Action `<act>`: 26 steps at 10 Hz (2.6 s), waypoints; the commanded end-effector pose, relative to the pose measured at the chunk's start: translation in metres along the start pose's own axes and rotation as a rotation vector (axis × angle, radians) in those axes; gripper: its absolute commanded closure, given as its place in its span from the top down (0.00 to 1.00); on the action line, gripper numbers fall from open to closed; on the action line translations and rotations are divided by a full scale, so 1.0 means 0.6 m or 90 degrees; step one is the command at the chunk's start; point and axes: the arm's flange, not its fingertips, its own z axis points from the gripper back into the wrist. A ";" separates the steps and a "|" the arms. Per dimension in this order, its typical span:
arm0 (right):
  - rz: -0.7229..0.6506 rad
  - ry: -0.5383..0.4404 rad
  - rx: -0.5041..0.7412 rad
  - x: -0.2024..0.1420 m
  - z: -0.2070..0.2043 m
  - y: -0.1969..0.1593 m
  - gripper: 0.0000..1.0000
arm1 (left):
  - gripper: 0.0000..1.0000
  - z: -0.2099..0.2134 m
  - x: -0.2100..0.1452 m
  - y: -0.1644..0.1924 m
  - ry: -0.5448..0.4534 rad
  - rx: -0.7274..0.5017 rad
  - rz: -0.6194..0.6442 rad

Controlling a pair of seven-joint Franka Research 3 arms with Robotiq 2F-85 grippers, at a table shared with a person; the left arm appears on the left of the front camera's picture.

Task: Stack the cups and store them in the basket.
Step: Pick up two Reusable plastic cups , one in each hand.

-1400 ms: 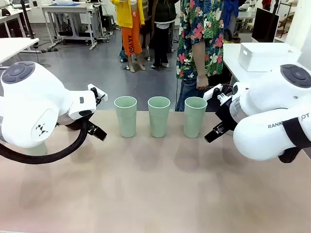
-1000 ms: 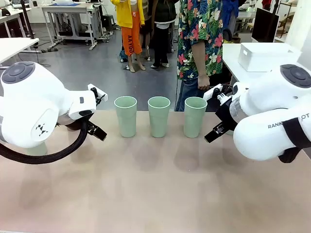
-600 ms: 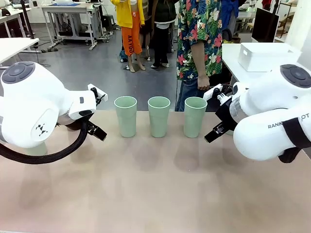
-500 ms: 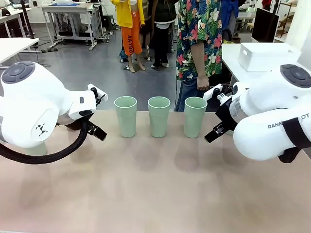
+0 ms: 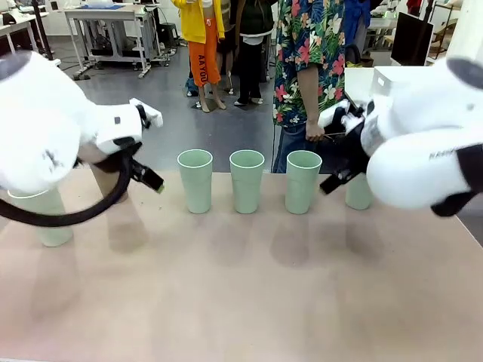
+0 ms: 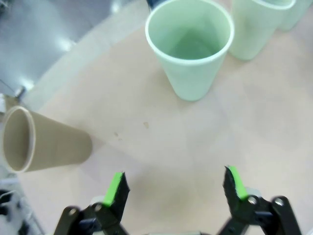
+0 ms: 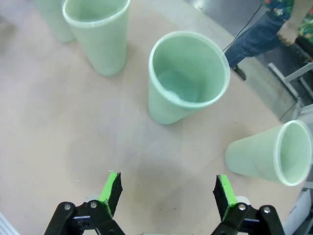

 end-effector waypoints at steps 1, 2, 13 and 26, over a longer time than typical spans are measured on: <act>0.016 -0.016 0.038 0.033 0.073 -0.044 1.00 | 1.00 0.074 0.032 0.051 0.008 -0.048 -0.031; 0.018 -0.032 0.068 0.044 0.112 -0.078 1.00 | 1.00 0.113 0.046 0.076 0.003 -0.072 -0.053; 0.073 -0.242 0.290 -0.207 0.294 -0.336 1.00 | 1.00 0.316 -0.173 0.386 -0.219 -0.279 -0.192; 0.073 -0.251 0.306 -0.228 0.288 -0.333 1.00 | 1.00 0.308 -0.188 0.384 -0.244 -0.285 -0.182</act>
